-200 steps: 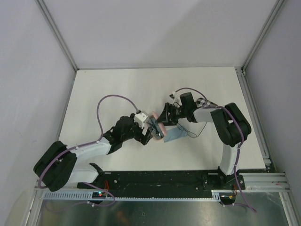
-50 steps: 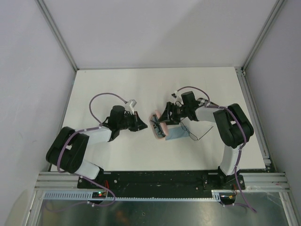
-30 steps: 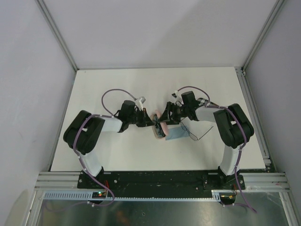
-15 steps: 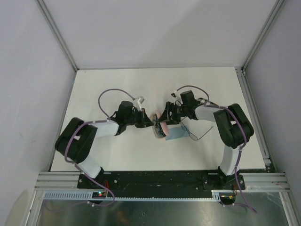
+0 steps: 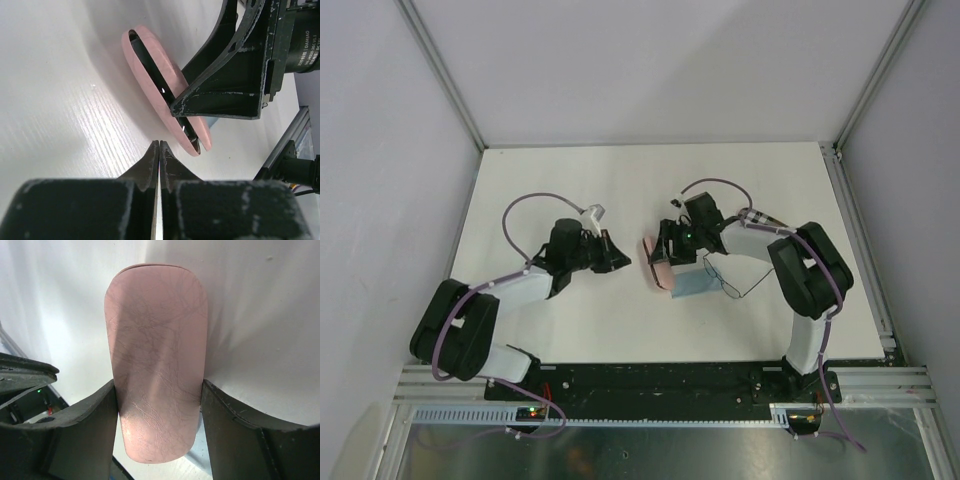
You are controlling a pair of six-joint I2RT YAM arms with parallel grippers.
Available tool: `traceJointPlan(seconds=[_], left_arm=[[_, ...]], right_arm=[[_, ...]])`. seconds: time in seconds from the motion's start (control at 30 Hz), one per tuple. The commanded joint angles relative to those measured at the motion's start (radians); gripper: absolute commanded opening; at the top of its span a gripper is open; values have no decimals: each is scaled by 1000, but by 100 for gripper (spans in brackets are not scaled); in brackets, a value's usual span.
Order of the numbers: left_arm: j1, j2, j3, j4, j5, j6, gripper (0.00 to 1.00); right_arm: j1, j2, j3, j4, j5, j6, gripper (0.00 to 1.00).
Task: Organize the sunglasses
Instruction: Close the case with sunglasses at the center of the board.
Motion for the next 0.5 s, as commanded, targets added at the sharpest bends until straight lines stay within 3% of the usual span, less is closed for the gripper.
traceJointPlan(seconds=[0.0,0.03,0.2,0.37,0.47], left_arm=[[11,-33,-16,5,-9,-8,2],[11,-29,-18,5,-9,-6,2],[13,-10,-25,21,-9,-2,2],[19,-22,-30,26,-18,-6,2],[25,-42,-41,30,-30,-12,2]], right_arm=[[67,19,16,-124,196,-50,45],[77,16,22,-132,211,-51,48],[136,-27,60,-181,272,-52,83],[166,-72,91,-193,268,-51,96],[175,-107,94,-190,275,-54,96]])
